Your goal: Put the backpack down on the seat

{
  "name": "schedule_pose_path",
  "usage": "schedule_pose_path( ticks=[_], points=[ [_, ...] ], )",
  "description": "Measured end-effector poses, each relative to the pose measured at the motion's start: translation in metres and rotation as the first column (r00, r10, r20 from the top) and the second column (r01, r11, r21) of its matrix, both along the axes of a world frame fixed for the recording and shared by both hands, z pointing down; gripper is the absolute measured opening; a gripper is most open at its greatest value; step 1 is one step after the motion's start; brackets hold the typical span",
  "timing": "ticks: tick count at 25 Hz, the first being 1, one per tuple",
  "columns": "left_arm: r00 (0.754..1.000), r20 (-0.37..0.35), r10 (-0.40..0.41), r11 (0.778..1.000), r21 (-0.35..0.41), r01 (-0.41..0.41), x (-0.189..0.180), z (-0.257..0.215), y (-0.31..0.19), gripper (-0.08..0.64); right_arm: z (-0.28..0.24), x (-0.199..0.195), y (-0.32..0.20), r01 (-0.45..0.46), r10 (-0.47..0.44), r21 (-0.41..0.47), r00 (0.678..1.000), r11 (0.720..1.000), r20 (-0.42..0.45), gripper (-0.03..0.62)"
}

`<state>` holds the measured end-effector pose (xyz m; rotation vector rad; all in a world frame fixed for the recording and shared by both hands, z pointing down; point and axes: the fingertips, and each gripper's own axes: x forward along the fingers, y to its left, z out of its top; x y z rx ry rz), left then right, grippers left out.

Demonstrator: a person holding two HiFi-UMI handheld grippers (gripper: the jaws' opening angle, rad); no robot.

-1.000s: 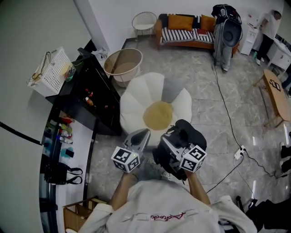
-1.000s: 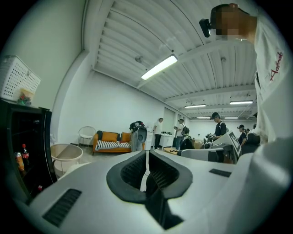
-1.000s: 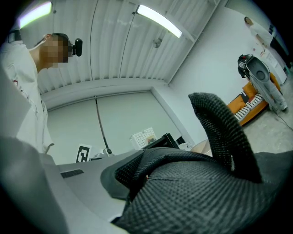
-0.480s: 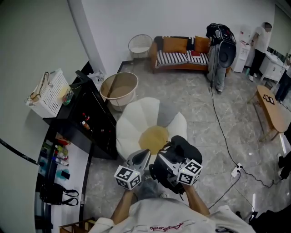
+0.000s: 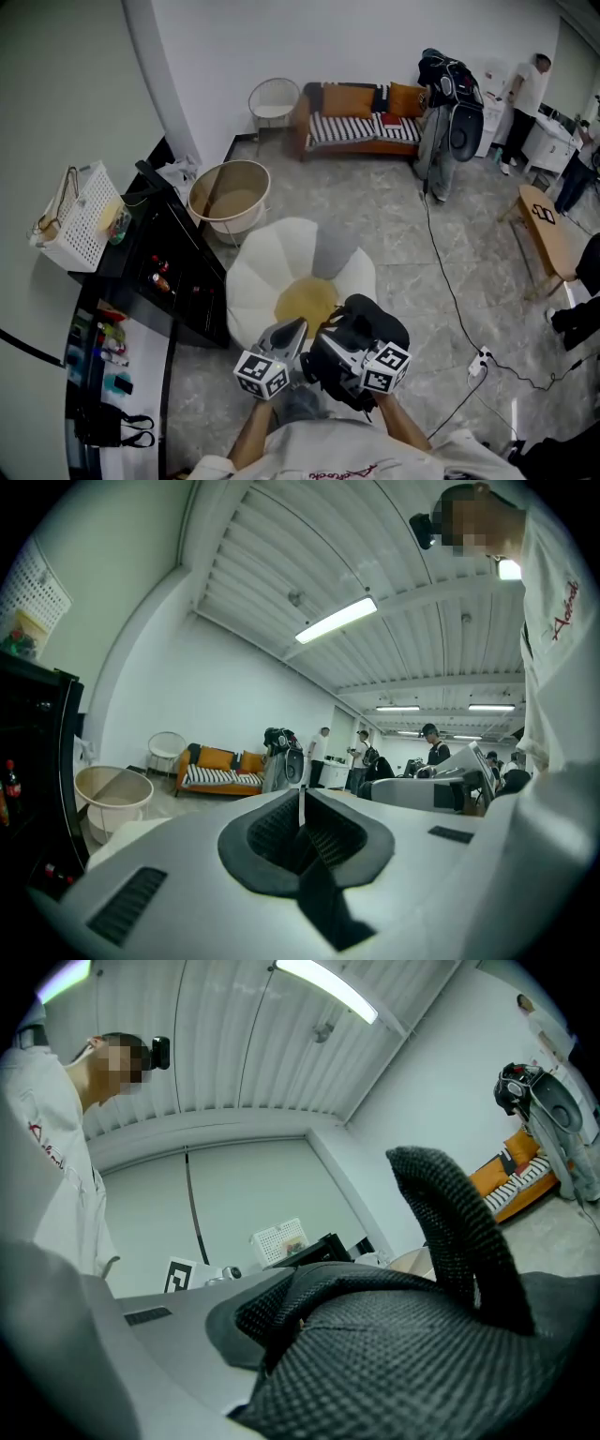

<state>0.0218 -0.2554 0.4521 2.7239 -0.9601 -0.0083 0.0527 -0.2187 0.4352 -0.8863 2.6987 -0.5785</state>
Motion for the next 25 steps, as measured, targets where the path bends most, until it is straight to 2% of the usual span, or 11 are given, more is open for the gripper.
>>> schedule_pose_path(
  ticks=[9, 19, 25],
  points=[
    [0.999, -0.028, 0.043, 0.999, -0.006, -0.043, -0.009, -0.004, -0.072, 0.043, -0.004, -0.020, -0.078, -0.012, 0.012, -0.009, 1.000, 1.000, 0.006, 0.032],
    [0.998, -0.035, 0.044, 0.998, 0.037, -0.043, -0.051, -0.020, -0.156, 0.043, -0.028, -0.048, -0.166, -0.042, 0.041, 0.061, 0.999, 0.997, 0.025, 0.032],
    [0.999, -0.029, 0.043, 0.999, 0.033, -0.042, -0.075, -0.011, -0.187, 0.043, -0.025, -0.070, -0.202, -0.044, 0.042, 0.057, 0.999, 0.997, 0.030, 0.032]
  ],
)
